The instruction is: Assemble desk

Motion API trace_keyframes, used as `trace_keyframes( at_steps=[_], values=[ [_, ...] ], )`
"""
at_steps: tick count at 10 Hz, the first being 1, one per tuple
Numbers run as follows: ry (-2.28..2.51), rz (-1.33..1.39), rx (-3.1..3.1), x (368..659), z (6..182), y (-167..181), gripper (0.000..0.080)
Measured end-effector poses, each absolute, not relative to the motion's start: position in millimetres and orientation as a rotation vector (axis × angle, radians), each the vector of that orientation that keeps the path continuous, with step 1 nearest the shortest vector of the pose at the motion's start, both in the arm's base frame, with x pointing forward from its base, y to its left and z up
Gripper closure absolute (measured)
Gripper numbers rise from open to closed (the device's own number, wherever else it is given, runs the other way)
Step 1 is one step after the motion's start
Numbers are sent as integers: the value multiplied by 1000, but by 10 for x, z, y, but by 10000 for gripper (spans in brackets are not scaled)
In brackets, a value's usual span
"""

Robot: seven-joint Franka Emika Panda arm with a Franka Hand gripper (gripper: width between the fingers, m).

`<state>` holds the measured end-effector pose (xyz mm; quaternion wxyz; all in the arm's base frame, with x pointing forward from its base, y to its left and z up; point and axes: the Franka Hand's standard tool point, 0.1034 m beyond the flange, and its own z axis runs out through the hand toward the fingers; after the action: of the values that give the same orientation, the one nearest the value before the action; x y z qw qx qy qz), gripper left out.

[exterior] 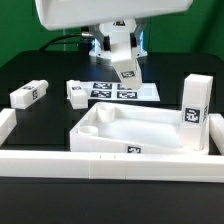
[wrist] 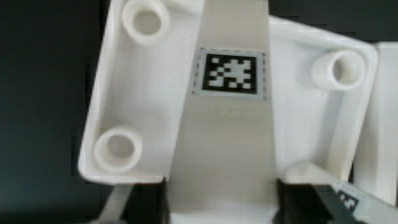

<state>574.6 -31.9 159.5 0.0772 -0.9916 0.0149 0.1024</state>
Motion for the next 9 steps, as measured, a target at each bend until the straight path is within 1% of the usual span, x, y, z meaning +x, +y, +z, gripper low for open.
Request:
trace_keyframes(
  at_steps=[1,2,3,4,7,9],
  values=[
    [-6,257,-2991,5783,1682,-352,515],
    [-61,125,-3035,5937,1748,-359,515],
    [-13,-21,-3056,5970,1768,-260,515],
    [-32,-57,-3053,5898,1734,-260,515],
    [-27,-49,-3053,5897,1719,-279,515],
    [-154,-132,-3080,5974,1753,-492,515]
  ],
)
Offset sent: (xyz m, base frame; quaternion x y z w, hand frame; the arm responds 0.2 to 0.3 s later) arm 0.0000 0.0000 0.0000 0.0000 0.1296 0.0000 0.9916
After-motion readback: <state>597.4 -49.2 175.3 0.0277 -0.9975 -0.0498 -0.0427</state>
